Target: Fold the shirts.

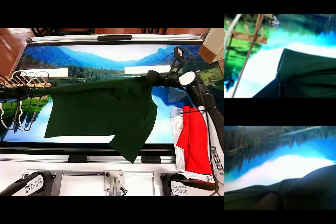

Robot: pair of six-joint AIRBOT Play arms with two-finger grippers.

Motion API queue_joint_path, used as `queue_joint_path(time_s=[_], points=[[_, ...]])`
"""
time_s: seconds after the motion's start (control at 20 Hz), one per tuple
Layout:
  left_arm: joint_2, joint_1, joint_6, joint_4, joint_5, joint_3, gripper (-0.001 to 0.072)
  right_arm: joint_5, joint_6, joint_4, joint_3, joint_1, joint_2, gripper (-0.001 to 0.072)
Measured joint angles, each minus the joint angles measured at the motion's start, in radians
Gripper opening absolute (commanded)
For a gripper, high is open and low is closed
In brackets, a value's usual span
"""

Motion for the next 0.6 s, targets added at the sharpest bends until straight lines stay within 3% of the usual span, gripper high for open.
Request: queue_joint_path(time_s=[0.1,0.15,0.2,0.25,0.3,0.45,0.6], points=[[-0.082,0.0,0.002,-0.031,0.013,0.005,0.0034,-0.043,0.002,0.033,-0.001,0.001,-0.05,0.0077],[-0.119,0.0,0.002,-0.05,0.013,0.006,0.0058,-0.051,0.002,0.041,-0.002,0.003,-0.071,0.0114],[-0.151,0.0,0.002,-0.071,0.016,0.007,0.0226,-0.052,0.003,0.048,-0.002,0.006,-0.087,0.0306],[-0.175,0.001,0.003,-0.08,0.019,0.008,0.0541,-0.063,0.003,0.049,-0.002,0.008,-0.097,0.05],[-0.193,0.004,0.003,-0.095,0.014,0.01,0.072,-0.066,0.003,0.052,0.002,0.005,-0.105,0.0501],[-0.224,0.013,0.004,-0.115,-0.085,0.037,0.072,0.034,0.003,0.074,0.034,-0.018,-0.095,0.0501],[-0.234,0.059,0.005,0.024,-0.282,0.079,0.072,0.221,-0.003,0.037,0.074,-0.092,-0.041,0.0501]])
